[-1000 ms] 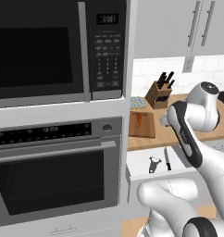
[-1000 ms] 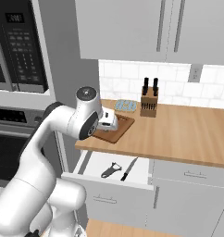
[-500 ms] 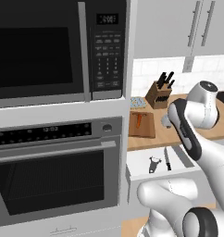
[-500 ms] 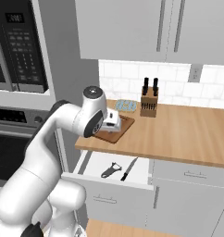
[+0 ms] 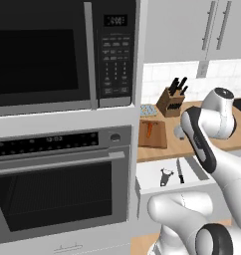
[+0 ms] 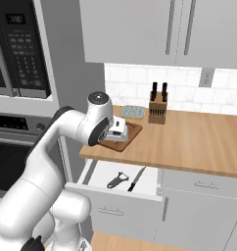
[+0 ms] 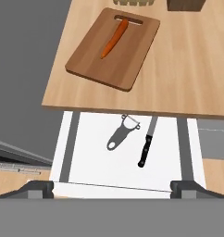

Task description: Place the appropriate cutting tool for cutting the carrot skin on the cutting board.

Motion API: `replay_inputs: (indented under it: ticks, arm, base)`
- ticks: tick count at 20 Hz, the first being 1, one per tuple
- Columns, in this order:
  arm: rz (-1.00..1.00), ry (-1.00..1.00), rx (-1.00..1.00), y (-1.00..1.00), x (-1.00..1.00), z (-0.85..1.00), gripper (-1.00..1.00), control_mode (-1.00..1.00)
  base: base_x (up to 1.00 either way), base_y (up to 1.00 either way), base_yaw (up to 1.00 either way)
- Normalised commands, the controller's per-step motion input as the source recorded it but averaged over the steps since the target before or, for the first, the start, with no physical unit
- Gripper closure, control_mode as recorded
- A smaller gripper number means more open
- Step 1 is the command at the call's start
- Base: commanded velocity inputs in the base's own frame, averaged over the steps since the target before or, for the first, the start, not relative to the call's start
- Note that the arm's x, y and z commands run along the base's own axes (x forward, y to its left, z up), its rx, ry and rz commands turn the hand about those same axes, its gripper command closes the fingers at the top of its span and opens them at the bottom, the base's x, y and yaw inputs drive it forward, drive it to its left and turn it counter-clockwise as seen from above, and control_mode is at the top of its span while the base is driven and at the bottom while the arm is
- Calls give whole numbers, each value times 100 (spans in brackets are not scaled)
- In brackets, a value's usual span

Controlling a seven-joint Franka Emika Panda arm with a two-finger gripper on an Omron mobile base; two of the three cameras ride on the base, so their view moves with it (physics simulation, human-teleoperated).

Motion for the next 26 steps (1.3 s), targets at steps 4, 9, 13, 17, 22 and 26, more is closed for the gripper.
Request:
replay_inputs:
  ticks: [4, 9, 13, 17, 22, 26]
  arm:
    - [0, 1, 0, 0, -4, 0, -100, -100]
    - [0, 1, 0, 0, -3, 0, -100, -100]
    - [0, 2, 0, 0, -2, 0, -100, -100]
    - [0, 2, 0, 0, -1, -1, -100, -100]
    - [0, 3, 0, 0, -5, -11, -100, -100]
    - [0, 3, 0, 0, -10, -13, -100, -100]
  base:
    - [0, 0, 0]
    - [0, 0, 0]
    - [0, 0, 0]
    - [0, 0, 0]
    - [0, 0, 0]
    - [0, 0, 0]
